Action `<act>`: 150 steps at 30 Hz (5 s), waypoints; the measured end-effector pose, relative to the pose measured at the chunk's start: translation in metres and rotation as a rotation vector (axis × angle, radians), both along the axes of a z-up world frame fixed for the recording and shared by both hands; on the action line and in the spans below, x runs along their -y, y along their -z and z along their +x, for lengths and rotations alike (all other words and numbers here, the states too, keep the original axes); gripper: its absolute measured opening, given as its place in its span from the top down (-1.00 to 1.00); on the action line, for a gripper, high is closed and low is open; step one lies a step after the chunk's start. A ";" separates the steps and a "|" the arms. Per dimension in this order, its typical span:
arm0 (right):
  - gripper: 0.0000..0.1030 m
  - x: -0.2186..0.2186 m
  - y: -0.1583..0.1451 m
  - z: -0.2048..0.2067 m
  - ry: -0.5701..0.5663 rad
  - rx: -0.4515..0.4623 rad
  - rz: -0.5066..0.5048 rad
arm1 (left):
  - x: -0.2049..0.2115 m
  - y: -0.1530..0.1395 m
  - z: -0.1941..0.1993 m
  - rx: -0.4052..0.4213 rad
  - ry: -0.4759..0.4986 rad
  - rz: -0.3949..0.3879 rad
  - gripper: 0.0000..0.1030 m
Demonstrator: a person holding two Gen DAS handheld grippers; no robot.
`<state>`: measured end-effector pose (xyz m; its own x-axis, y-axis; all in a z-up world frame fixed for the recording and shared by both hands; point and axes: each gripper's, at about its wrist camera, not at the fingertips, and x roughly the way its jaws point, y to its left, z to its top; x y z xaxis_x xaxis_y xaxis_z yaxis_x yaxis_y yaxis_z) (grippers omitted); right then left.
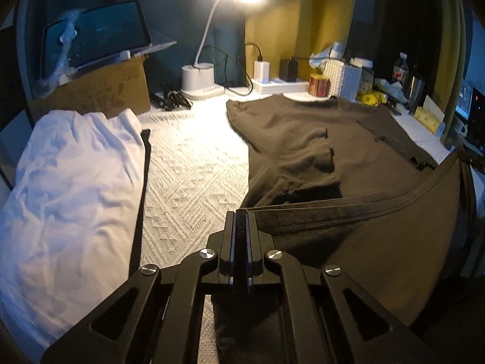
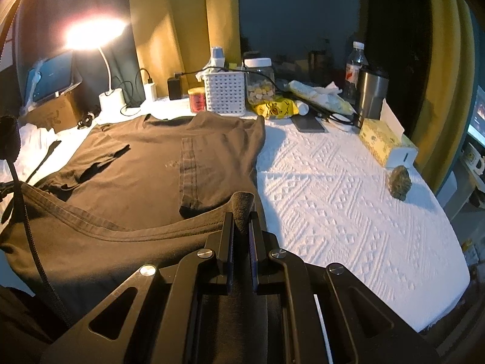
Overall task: Fold small clothes
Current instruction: 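Lift the hem with both tools and fold it over toward the collar, then open both tools and release the folded hem onto the sweatshirt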
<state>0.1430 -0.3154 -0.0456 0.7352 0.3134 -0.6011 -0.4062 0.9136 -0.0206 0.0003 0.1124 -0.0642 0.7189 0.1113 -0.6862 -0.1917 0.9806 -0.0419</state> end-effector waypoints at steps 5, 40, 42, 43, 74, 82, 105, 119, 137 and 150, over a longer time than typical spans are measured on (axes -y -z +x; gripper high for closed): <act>0.82 0.001 -0.009 0.002 -0.006 0.018 0.015 | -0.001 -0.016 0.001 0.038 -0.010 0.028 0.93; 0.82 -0.014 -0.051 0.091 0.041 0.098 0.057 | -0.035 -0.069 0.097 0.151 -0.022 0.108 0.93; 0.82 -0.016 -0.052 0.098 0.045 0.103 0.054 | -0.036 -0.069 0.105 0.151 -0.018 0.112 0.93; 0.82 -0.017 -0.052 0.101 0.049 0.107 0.054 | -0.037 -0.069 0.108 0.150 -0.015 0.114 0.93; 0.82 -0.055 -0.057 0.222 0.026 0.165 0.019 | -0.069 -0.064 0.218 0.175 0.031 0.211 0.93; 0.82 -0.066 -0.060 0.255 0.022 0.182 -0.002 | -0.076 -0.064 0.246 0.195 0.031 0.233 0.93; 0.61 -0.103 0.017 0.315 0.105 0.096 -0.148 | -0.106 -0.014 0.291 0.068 -0.047 0.209 0.91; 0.15 -0.076 0.003 0.290 0.154 0.100 -0.132 | -0.094 0.031 0.315 -0.057 0.098 0.070 -0.36; 0.15 -0.055 0.027 0.272 0.187 0.006 -0.131 | -0.099 0.040 0.326 -0.106 -0.006 0.118 0.94; 0.15 -0.032 0.015 0.224 0.204 0.005 -0.105 | -0.094 0.003 0.234 -0.040 -0.042 0.012 -0.12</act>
<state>0.3671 -0.2837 -0.0610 0.7799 0.0932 -0.6189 -0.2125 0.9695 -0.1218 0.2348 0.2064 -0.0674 0.6853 0.1494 -0.7127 -0.2342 0.9720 -0.0214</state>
